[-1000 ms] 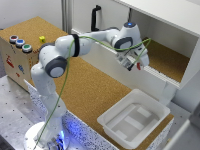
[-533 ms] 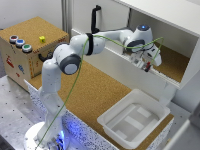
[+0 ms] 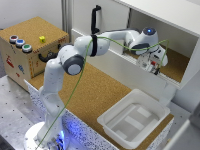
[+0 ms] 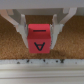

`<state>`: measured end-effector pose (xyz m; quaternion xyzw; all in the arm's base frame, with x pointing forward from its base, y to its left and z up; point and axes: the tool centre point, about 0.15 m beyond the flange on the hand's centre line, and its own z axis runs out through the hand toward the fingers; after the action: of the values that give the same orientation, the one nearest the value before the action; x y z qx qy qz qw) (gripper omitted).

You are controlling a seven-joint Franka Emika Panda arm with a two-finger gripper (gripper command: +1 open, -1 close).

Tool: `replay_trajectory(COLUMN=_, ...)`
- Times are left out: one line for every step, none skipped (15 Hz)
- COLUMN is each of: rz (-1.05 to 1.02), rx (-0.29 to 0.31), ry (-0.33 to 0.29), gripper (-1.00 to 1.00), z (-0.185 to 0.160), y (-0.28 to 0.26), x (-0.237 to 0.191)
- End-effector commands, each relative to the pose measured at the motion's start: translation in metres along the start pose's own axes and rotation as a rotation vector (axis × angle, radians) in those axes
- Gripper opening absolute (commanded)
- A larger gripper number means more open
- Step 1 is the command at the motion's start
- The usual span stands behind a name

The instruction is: Put the grasped pink block inside the right cabinet

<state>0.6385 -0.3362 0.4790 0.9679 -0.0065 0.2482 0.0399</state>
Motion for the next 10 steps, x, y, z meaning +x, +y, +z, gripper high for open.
replay_trajectory(rz=-0.058, rx=0.096, ry=-0.036, gripper=-1.00, z=0.035, y=0.008, x=0.065)
replay_trajectory(rz=-0.068, rx=0.088, ry=-0.046, gripper=-1.00, z=0.039, y=0.005, x=0.070)
replay_trajectory(rz=-0.062, rx=0.088, ry=-0.058, gripper=-1.00, z=0.042, y=0.004, x=0.072)
replay_trajectory(rz=-0.058, rx=0.088, ry=-0.077, gripper=-1.00, z=0.045, y=0.003, x=0.072)
replay_trajectory(rz=-0.053, rx=0.083, ry=-0.095, gripper=-1.00, z=0.047, y=0.001, x=0.071)
replay_trajectory(rz=-0.039, rx=0.066, ry=-0.105, gripper=-1.00, z=0.046, y=0.000, x=0.068)
replay_trajectory(rz=-0.022, rx=0.053, ry=-0.105, gripper=1.00, z=0.044, y=-0.001, x=0.064)
replay_trajectory(rz=-0.026, rx=0.047, ry=-0.103, gripper=1.00, z=0.038, y=-0.003, x=0.061)
replay_trajectory(rz=-0.016, rx=0.039, ry=-0.088, gripper=1.00, z=0.027, y=-0.005, x=0.056)
replay_trajectory(rz=-0.012, rx=0.028, ry=-0.077, gripper=1.00, z=0.015, y=-0.008, x=0.051)
